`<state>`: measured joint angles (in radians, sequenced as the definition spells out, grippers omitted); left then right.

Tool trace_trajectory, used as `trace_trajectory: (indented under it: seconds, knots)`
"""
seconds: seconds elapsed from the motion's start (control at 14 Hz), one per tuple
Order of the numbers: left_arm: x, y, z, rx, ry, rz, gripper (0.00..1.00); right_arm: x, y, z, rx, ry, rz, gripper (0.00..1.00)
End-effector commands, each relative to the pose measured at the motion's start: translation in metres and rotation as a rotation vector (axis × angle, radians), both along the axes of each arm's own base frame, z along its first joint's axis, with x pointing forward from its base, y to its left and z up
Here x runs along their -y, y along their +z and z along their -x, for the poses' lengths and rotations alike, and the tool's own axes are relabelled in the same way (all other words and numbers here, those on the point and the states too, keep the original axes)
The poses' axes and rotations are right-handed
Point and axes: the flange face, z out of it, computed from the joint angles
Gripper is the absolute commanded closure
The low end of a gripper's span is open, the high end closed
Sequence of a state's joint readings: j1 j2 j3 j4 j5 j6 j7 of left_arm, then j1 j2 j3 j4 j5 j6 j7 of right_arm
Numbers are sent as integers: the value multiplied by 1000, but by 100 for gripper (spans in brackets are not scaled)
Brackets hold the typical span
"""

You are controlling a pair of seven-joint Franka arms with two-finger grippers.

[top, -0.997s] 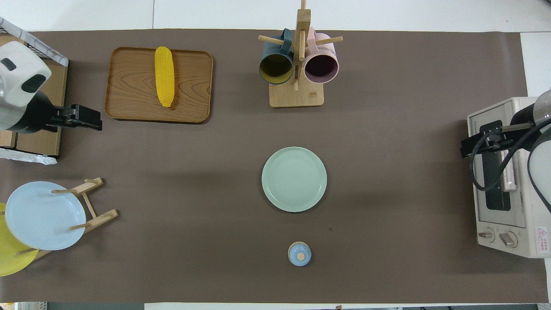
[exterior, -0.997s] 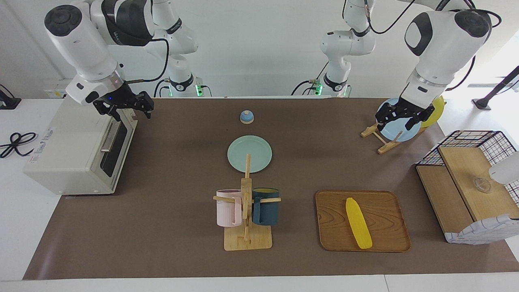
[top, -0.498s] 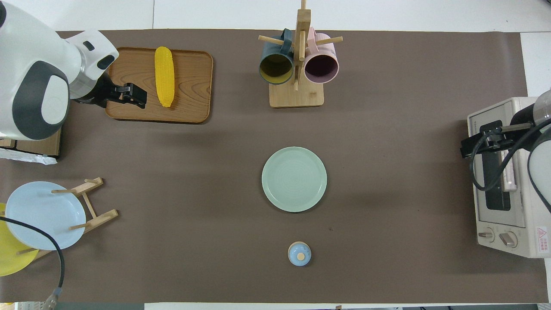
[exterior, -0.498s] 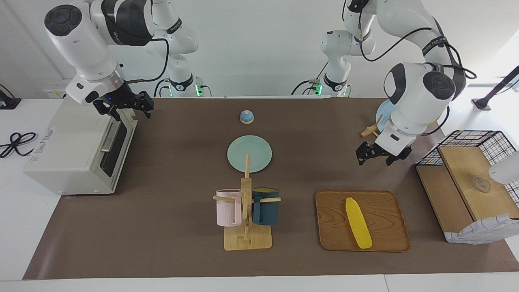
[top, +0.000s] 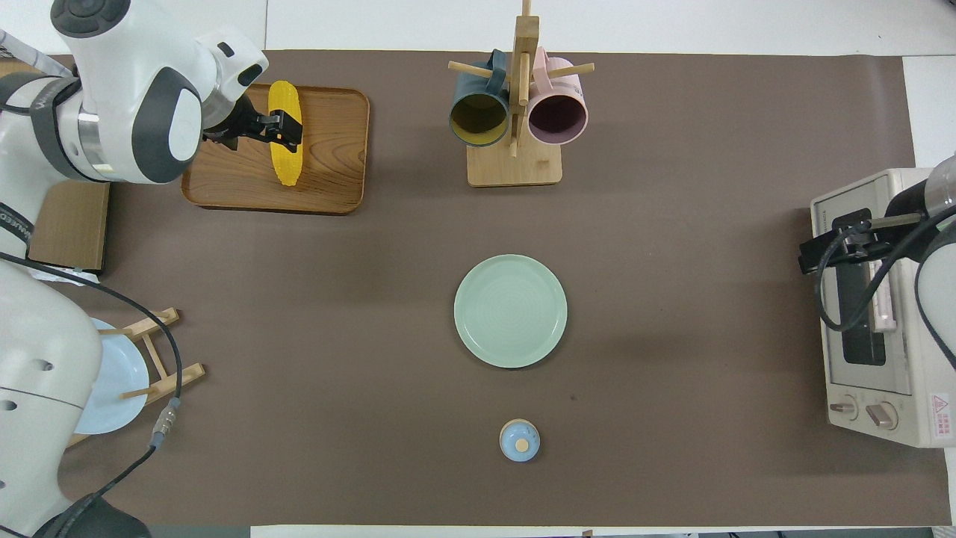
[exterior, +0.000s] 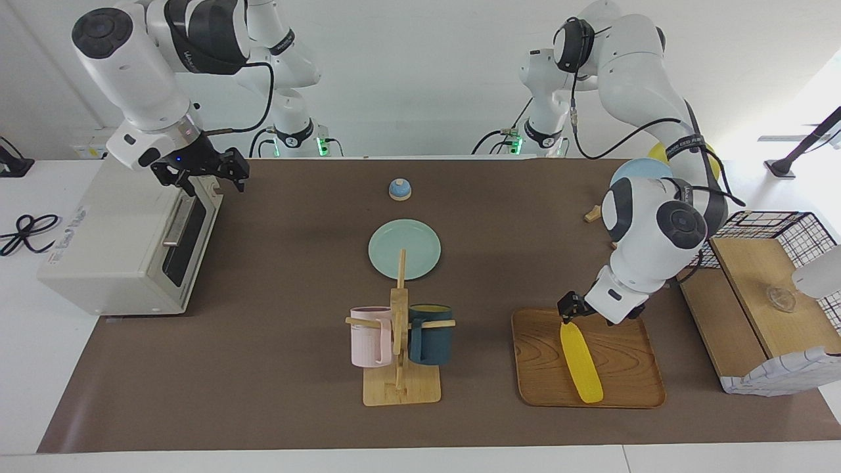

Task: Put corn in oven
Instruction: 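Grasp the yellow corn with the left gripper and lift it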

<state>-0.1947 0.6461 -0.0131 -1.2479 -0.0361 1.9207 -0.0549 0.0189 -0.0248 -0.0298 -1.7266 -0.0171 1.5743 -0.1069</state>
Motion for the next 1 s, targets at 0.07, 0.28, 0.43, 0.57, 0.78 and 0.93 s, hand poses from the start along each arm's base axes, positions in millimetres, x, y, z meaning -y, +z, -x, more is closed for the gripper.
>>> trace_trajectory:
  seconds: [0.07,0.28,0.43,0.57,0.78,0.93]
  knots:
    - [2,-7,-17,54,2,17,0,-4,2,1,0,2,-9,0]
    - [-3,-14,-24,85,-21,18,0,6,-1,1,3,-13,-10,22]
    - [-4,-22,-28,105,-26,19,0,29,-6,2,5,-27,-13,88]
    - [-5,-34,-32,117,-24,21,0,35,-4,-7,82,75,-18,96]
    - [-5,-52,-46,140,-19,24,0,55,-25,1,102,52,-5,97]
    - [-6,-62,-52,142,-16,21,0,83,-45,10,141,4,5,97]
